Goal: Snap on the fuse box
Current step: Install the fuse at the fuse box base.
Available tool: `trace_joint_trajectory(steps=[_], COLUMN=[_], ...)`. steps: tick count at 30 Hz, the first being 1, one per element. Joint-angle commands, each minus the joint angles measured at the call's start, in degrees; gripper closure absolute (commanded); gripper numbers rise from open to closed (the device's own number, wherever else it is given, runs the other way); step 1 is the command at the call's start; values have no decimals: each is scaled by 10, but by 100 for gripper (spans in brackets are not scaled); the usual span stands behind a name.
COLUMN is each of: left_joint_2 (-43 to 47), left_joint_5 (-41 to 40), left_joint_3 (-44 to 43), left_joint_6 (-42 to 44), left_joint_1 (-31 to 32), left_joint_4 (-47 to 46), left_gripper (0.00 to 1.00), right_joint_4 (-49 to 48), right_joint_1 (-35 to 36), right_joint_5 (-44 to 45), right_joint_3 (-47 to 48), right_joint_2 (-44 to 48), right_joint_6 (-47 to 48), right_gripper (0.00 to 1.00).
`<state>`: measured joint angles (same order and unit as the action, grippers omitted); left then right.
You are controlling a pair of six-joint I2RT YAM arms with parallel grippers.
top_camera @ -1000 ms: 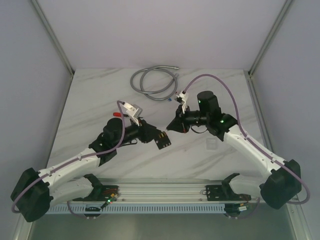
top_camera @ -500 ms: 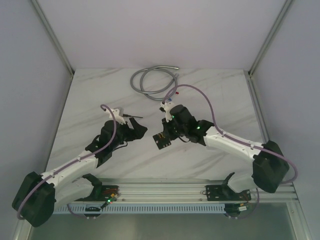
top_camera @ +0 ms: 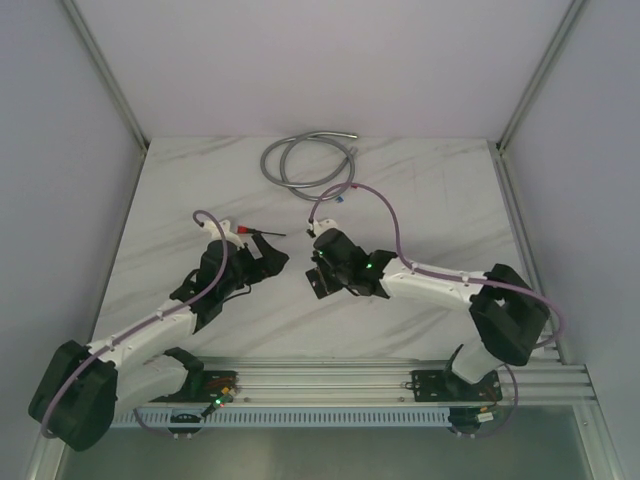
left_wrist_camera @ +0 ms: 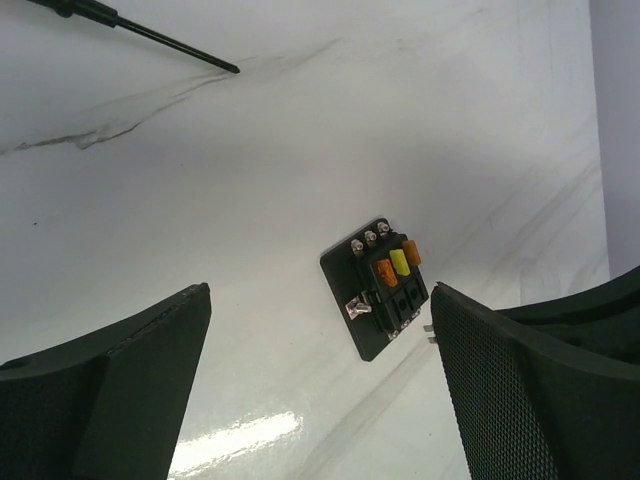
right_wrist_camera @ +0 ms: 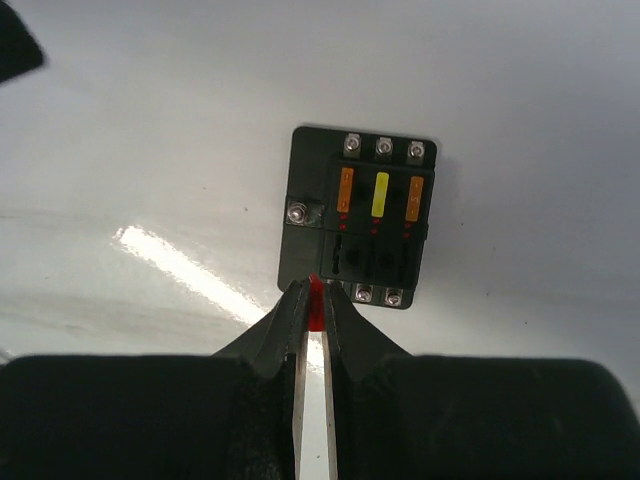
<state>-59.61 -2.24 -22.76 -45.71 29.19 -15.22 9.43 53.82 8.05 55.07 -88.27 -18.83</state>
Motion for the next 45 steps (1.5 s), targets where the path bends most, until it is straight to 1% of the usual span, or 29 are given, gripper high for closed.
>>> trace_joint_trajectory(steps=[1,6,20,45], left_joint_2=[-7,-15,-15,-9], left_joint_5=[-8,-7,-5,-2], left_joint_3=[8,7,5,6], left_joint_6=[-12,-15,-16,-18], left_joint_1=[-8,-12,-15,-15], left_joint_4=[16,20,22,22], left_gripper=[0,0,0,0], right_joint_4=[-14,-19,-31,-38], right_joint_1=[12,17,20,21], right_joint_5=[53,64,99,104], right_joint_3=[3,7,11,17], right_joint_2=[-31,-52,-68,-87], right_joint_6=[-23,-33,-51,-72], right_gripper=[100,100,100,100])
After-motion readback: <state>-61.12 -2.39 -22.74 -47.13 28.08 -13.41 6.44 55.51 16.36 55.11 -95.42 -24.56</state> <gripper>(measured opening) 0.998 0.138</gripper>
